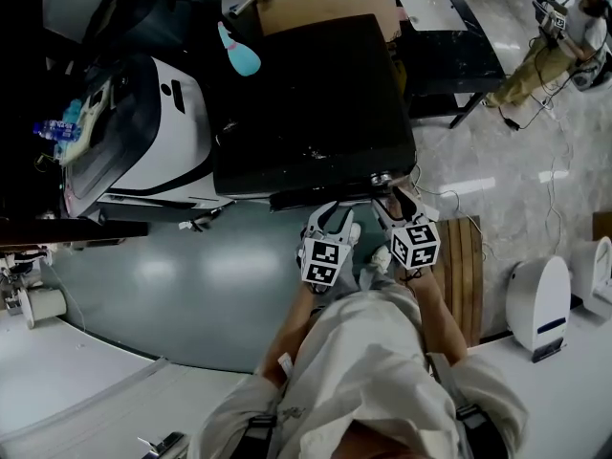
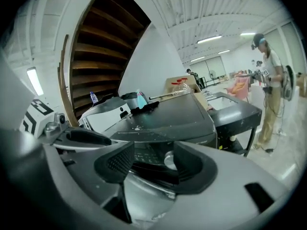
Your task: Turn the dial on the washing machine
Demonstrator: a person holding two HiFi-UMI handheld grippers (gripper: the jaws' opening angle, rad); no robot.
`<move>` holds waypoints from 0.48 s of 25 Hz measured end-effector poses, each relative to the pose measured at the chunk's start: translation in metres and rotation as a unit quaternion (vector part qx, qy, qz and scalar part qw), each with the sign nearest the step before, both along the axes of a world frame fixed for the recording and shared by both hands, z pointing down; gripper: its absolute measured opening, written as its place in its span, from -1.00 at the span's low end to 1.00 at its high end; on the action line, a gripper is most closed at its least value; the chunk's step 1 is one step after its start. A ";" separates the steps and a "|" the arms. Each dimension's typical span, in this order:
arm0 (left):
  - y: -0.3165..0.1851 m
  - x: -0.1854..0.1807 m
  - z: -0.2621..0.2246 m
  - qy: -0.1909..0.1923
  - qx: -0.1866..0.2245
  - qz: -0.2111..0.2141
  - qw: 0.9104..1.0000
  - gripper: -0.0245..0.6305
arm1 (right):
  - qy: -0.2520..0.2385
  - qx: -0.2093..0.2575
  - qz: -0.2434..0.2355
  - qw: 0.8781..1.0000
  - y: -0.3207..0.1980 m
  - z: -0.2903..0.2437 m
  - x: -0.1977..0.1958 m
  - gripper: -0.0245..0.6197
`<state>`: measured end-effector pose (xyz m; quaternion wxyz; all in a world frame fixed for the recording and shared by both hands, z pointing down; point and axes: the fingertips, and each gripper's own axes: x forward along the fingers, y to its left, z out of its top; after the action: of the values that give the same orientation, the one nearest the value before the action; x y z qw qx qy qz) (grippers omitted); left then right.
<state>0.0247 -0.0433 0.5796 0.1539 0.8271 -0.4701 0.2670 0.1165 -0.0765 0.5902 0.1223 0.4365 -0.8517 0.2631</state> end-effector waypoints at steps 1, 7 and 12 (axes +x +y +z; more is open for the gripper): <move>0.001 0.001 -0.003 -0.002 0.003 -0.003 1.000 -0.54 | 0.003 0.006 -0.004 1.000 0.002 -0.004 0.001 -0.13; 0.009 0.000 -0.019 -0.016 0.028 -0.020 0.999 -0.54 | 0.009 0.034 -0.020 0.999 0.012 -0.024 0.004 -0.15; 0.023 -0.004 -0.020 -0.024 0.021 -0.030 0.999 -0.55 | 0.006 0.042 -0.025 0.999 0.019 -0.031 0.001 -0.16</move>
<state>0.0203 -0.0198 0.5592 0.1332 0.8090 -0.5039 0.2716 0.1176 -0.0580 0.5591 0.1157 0.4213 -0.8718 0.2216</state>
